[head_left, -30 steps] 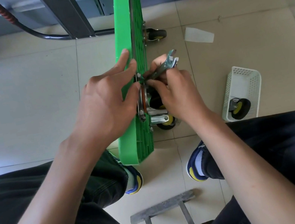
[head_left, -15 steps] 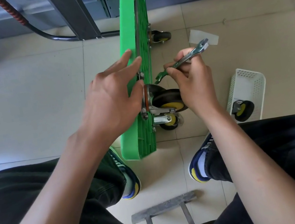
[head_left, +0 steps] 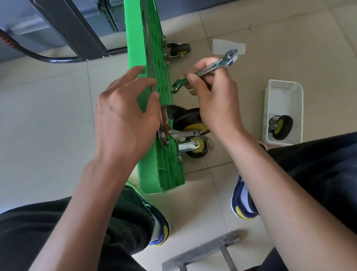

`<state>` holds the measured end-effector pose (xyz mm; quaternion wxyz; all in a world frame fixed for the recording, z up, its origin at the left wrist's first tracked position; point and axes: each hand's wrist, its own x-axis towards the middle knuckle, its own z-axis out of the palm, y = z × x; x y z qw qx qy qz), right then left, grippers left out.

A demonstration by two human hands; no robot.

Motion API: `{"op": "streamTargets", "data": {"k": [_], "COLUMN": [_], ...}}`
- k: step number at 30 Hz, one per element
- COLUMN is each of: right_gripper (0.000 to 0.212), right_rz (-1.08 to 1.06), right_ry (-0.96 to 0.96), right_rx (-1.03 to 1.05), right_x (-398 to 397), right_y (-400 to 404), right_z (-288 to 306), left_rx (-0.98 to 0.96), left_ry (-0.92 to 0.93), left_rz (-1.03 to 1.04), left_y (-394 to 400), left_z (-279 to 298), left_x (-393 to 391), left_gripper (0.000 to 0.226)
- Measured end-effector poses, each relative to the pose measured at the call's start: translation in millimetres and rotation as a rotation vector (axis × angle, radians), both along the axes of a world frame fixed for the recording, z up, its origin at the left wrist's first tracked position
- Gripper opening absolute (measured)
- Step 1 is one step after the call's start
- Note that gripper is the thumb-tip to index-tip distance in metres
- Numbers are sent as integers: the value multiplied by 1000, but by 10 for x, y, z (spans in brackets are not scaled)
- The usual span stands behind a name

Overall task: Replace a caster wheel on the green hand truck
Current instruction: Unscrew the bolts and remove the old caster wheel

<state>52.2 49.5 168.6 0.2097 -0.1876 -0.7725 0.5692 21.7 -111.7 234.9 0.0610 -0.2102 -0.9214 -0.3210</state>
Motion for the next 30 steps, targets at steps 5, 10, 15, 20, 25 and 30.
{"op": "streamTargets", "data": {"k": [5,10,15,20,25,30], "right_gripper": [4,12,9,14,17,16], "right_rz": [-76,-155,-203,-278,-349,-387], "right_ry": [-5,-11,23,108,231,195], "right_rx": [-31,-45,-77,-171,-403,-475], "right_x": [182,525,871,1008,1183,1428], "right_y": [-60,-61,-55,-53,48,261], "right_z": [21,-20,64,135,156,5], "left_rx": [-21,-55,-60,76,166,289], "left_ry": [-47,-66,52,47,2,-231], "left_rz": [-12,-97,-258,-368,-342,-217], "left_y": [11,-18,-45,146,444,716], "left_z": [35,-13,-50,-40,-33,-275], "left_x": [44,167,457,810,1041,1316], "left_gripper": [25,29,30,21,19,18]}}
